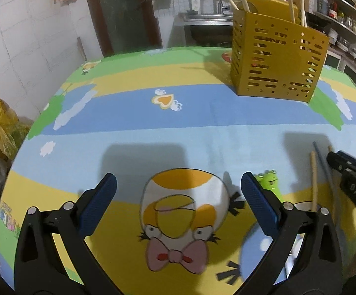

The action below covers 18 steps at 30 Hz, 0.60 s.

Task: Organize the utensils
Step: 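Close the left tool on the green frog-handled fork while the right tool grasps a chopstick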

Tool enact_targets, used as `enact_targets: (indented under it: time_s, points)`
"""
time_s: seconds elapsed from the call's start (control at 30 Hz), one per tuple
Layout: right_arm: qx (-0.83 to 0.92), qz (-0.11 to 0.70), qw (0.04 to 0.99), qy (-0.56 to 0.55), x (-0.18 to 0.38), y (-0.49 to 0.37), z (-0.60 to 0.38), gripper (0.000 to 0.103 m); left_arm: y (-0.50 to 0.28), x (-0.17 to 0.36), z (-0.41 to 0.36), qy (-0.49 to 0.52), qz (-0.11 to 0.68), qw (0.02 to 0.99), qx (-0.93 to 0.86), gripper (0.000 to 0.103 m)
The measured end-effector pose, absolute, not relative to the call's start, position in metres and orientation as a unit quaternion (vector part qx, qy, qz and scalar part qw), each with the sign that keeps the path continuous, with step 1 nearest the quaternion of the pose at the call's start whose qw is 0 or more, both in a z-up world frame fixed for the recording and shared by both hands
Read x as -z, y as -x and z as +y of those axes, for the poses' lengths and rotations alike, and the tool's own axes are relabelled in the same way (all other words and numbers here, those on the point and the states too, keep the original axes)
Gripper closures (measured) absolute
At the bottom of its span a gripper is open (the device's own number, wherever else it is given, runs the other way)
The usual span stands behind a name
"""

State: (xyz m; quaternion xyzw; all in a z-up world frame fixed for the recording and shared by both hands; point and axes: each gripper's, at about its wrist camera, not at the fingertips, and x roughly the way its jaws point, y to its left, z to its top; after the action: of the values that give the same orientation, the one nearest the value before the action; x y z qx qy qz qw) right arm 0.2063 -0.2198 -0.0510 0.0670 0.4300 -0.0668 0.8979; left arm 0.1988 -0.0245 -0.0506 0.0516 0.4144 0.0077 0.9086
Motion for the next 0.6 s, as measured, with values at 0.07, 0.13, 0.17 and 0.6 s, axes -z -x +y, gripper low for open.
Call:
enact_targets:
  time_s: [0.07, 0.13, 0.17, 0.6]
  points:
    - [0.06, 0.431, 0.898, -0.068, 0.05, -0.206, -0.22, 0.092, -0.197, 0.049, -0.03, -0.044, 0.42, 0.907, 0.0, 0.005]
    - [0.043, 0.432, 0.898, -0.073, 0.05, -0.203, -0.225, 0.092, -0.194, 0.048, -0.037, -0.045, 0.423, 0.905, 0.005, 0.005]
    - [0.037, 0.432, 0.898, -0.076, 0.049, -0.202, -0.228, 0.092, -0.192, 0.048, -0.042, -0.045, 0.425, 0.904, 0.009, 0.005]
    - [0.03, 0.439, 0.894, -0.081, 0.05, -0.188, -0.274, 0.093, -0.195, 0.064, -0.079, -0.011, 0.484, 0.874, 0.027, 0.006]
